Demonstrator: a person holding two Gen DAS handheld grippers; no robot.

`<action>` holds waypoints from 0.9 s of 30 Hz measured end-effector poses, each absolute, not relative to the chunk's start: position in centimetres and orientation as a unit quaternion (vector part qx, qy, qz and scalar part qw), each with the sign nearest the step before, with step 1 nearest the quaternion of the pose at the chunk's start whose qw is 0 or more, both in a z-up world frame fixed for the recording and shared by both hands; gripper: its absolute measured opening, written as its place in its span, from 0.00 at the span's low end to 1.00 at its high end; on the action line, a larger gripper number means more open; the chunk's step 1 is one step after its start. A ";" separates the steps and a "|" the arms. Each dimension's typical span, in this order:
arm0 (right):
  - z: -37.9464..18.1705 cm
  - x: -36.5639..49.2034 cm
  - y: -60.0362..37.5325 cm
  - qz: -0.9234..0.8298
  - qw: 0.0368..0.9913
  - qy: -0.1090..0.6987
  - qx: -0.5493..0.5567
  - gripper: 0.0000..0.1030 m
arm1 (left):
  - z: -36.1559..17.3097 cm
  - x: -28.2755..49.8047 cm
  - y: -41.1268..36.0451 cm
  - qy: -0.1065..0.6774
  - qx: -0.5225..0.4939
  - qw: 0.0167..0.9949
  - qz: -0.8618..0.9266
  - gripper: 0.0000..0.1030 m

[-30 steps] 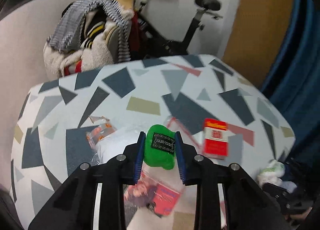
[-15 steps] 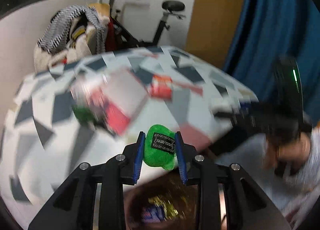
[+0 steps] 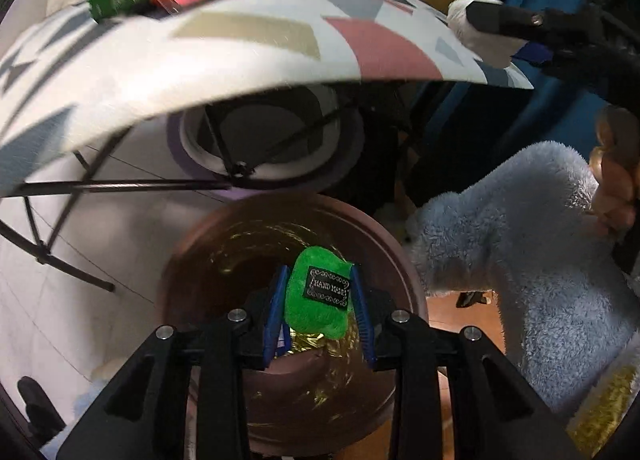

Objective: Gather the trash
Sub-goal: 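Carry the white bag over the bin and open the right tool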

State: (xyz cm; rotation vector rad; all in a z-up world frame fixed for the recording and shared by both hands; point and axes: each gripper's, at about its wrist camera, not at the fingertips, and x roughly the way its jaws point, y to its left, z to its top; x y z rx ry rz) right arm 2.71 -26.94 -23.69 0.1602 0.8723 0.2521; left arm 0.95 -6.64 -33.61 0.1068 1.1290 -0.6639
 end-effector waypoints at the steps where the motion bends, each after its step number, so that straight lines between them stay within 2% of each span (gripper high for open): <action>1: -23.7 2.6 -27.0 0.121 0.896 0.421 0.078 0.63 | -33.7 1.1 -6.9 0.525 0.053 0.789 -0.315 0.35; 2: -23.8 2.5 -27.1 0.120 0.896 0.421 0.078 0.63 | -33.6 1.2 -7.1 0.523 0.060 0.788 -0.320 0.46; 4: -23.8 2.4 -27.4 0.117 0.897 0.420 0.077 0.63 | -33.2 1.1 -7.5 0.511 0.076 0.794 -0.320 0.61; 13: -25.3 1.9 -26.4 0.124 0.890 0.431 0.085 0.63 | -28.1 1.4 -4.6 0.454 0.039 0.849 -0.265 0.94; 20: -28.3 0.7 -22.3 0.163 0.872 0.458 0.057 0.63 | -23.9 1.2 -1.3 0.400 0.018 0.896 -0.192 0.95; 27: -32.8 0.2 -16.7 0.210 0.832 0.509 -0.057 0.64 | -21.7 0.5 2.6 0.366 0.001 0.924 -0.114 0.95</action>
